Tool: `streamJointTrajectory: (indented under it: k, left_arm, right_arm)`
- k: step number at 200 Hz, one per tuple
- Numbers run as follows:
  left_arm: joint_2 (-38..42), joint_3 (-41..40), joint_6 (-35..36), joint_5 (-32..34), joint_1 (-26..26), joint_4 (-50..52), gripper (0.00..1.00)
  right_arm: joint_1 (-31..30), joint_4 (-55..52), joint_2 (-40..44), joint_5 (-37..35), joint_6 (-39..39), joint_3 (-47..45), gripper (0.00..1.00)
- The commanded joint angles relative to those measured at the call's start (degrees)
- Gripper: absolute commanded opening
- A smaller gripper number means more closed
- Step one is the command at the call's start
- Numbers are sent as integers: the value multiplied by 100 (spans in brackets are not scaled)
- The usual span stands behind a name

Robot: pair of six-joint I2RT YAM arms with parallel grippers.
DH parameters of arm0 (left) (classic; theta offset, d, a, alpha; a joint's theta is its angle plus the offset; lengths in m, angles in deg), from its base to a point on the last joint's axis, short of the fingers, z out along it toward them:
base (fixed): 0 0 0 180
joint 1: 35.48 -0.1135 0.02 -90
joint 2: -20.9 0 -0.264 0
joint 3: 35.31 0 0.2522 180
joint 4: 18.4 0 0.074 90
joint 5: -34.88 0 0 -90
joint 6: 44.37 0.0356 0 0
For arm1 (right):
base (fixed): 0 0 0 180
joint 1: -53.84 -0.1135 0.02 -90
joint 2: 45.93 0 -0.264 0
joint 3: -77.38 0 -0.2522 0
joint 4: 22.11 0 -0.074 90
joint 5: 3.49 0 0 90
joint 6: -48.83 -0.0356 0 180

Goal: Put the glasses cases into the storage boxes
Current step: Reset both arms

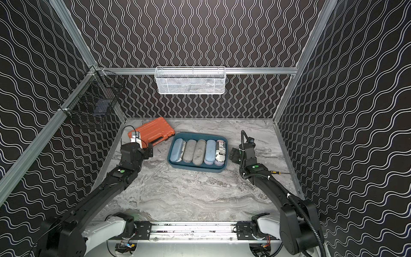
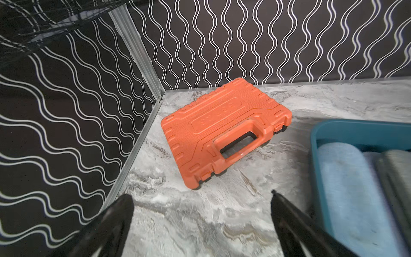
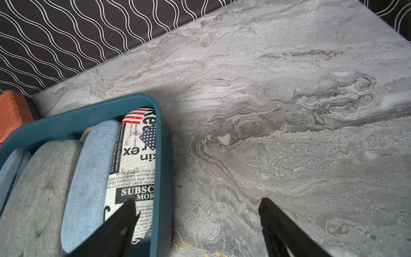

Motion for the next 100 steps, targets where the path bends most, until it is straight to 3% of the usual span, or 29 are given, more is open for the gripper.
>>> streamJointTrajectory:
  k: [1,34,63,77,100]
  left_arm:
    - [-318,-484,80,-474,-312,-1619,99]
    - [-1114,-1307,-13,-1079,-767,-3428,99]
    - [-1420,-1285,75,-1034,-846,-3696,99]
    - [-1953,-1531,124,-1238,-955,-4796,99]
    - [-2113,-1456,138,-1496,-986,-4638,99]
  right_arm:
    - [0,240,105,-129,79,-26,87]
    - [1,617,366,-315,259,-277,87]
    - [0,1219,566,-718,512,-558,86]
    - [13,1573,587,-998,708,-623,86]
    - [51,2249,344,-1686,1184,-716,87]
